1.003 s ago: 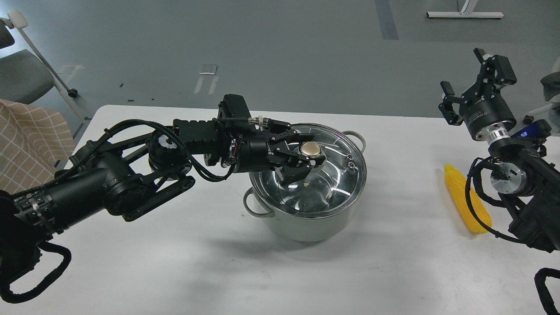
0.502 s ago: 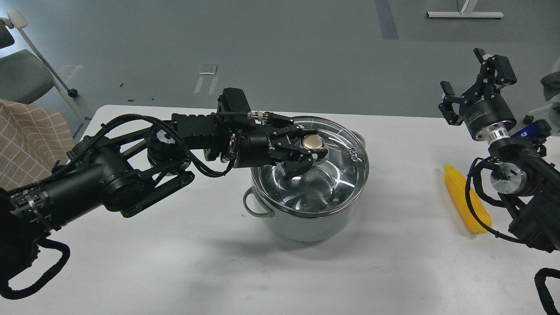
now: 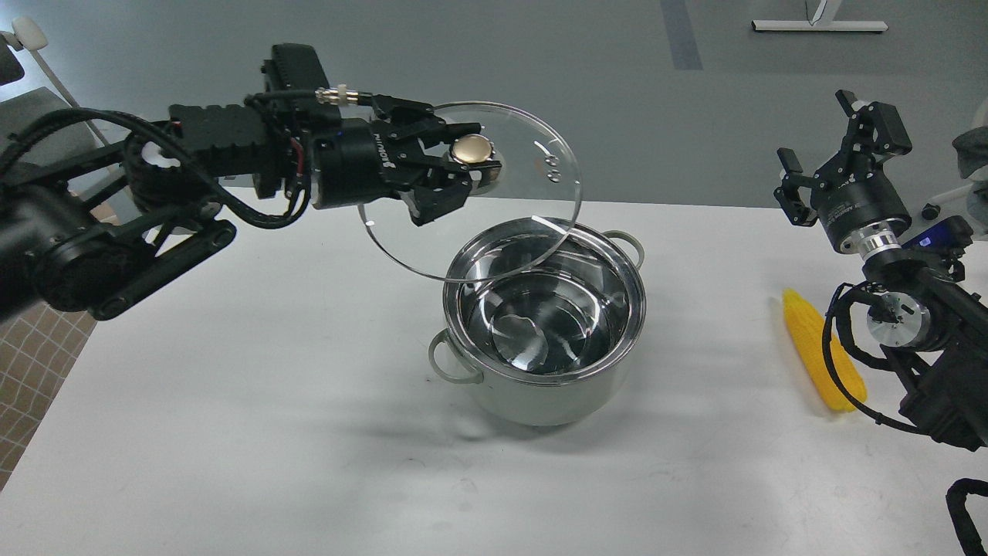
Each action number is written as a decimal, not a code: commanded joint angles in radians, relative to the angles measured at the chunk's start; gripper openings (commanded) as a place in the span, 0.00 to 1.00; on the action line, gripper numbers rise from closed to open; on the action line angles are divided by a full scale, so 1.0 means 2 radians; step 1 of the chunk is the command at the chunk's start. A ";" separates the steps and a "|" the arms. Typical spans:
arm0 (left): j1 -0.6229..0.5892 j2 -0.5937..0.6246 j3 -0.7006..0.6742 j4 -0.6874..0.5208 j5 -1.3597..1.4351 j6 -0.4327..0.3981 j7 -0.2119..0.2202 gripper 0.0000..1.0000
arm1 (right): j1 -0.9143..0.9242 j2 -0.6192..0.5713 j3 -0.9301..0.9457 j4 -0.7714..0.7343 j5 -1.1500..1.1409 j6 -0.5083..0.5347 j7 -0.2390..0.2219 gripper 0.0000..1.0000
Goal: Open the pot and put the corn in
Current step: 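Lift the glass lid off the pot with the left gripper, then lower the lid onto the table beside the pot and release it, then raise the left gripper away from the lid, then reach the right gripper down and grasp the yellow corn cob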
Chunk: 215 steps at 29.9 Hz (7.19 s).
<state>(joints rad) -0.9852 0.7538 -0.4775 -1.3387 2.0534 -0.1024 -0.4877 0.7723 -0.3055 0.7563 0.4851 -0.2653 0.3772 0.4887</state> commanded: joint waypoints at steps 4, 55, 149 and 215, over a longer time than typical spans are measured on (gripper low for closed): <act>0.058 0.095 0.002 -0.002 -0.004 0.071 0.000 0.39 | -0.008 0.001 0.000 0.004 0.000 0.000 0.000 1.00; 0.317 0.049 0.002 0.194 -0.055 0.273 0.000 0.47 | -0.022 -0.001 -0.002 0.011 -0.006 0.000 0.000 1.00; 0.329 0.036 0.005 0.211 -0.063 0.287 0.000 0.93 | -0.025 -0.001 -0.003 0.014 -0.014 0.000 0.000 1.00; 0.033 -0.005 -0.004 0.124 -0.796 -0.085 0.000 0.98 | 0.104 -0.291 -0.437 0.185 -0.593 -0.113 0.000 1.00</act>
<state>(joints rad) -0.9235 0.7416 -0.4865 -1.0794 0.4602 -0.2722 -0.4886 1.0158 -0.8944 -0.1193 0.8693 -1.4512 0.1622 0.4888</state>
